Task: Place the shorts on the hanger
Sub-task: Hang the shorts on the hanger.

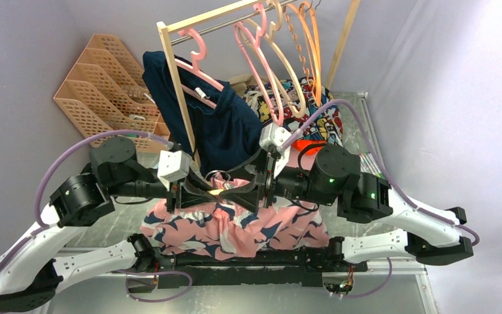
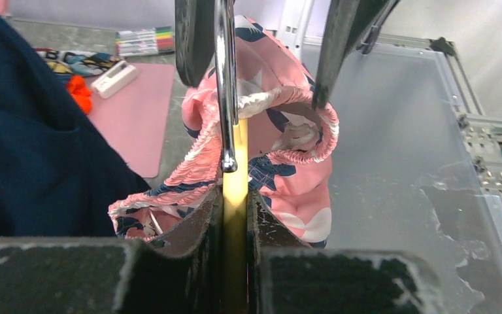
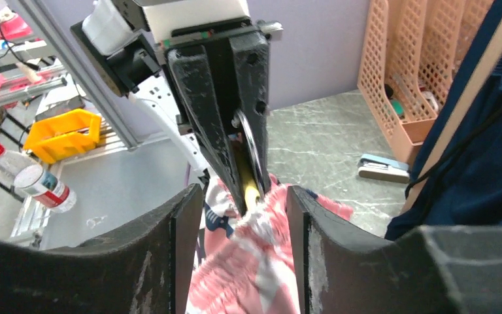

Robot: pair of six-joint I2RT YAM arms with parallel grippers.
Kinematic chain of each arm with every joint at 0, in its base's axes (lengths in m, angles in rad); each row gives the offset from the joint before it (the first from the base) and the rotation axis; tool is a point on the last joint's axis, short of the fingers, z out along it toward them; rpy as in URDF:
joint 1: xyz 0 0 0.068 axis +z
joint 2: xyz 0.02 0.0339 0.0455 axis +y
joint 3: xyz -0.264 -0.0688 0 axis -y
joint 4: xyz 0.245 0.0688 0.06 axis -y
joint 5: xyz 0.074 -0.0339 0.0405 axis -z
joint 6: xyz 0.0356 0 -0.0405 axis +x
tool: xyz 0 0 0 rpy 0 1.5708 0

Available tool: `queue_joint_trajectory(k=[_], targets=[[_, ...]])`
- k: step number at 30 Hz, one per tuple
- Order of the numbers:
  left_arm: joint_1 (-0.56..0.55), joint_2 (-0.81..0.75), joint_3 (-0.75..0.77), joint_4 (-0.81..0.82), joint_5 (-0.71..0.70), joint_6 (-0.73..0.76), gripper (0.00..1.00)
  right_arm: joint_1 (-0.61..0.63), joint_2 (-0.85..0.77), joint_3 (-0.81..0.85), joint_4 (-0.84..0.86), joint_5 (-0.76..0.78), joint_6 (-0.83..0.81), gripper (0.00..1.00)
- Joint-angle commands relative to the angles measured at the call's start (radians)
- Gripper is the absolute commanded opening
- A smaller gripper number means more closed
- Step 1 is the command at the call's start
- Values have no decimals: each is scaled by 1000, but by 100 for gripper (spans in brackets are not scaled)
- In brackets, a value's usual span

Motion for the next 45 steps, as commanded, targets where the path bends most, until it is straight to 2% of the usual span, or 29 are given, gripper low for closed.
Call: queue_joint_trajectory(k=[1, 11, 25, 28, 31, 36, 39, 42, 45], targets=[[6, -72, -3, 53, -102, -4, 7, 3, -54, 22, -28, 92, 14, 57], [6, -204, -41, 42, -192, -46, 7, 3, -164, 2, -220, 325, 51, 59], [6, -170, -30, 61, -169, -65, 7, 3, -116, -21, -172, 230, 43, 58], [6, -170, -25, 59, -168, -68, 7, 3, -102, -25, -179, 223, 40, 52], [6, -172, -20, 54, -170, -68, 7, 3, -103, -34, -182, 227, 41, 39], [6, -182, -20, 51, -180, -67, 7, 3, -133, -54, -175, 275, 51, 11], [6, -184, -22, 51, -183, -65, 7, 3, -147, -61, -176, 298, 58, 0], [6, -183, -19, 50, -184, -63, 7, 3, -152, -57, -195, 330, 66, 0], [6, -185, -14, 48, -195, -59, 7, 3, -154, -47, -235, 453, 98, 0]])
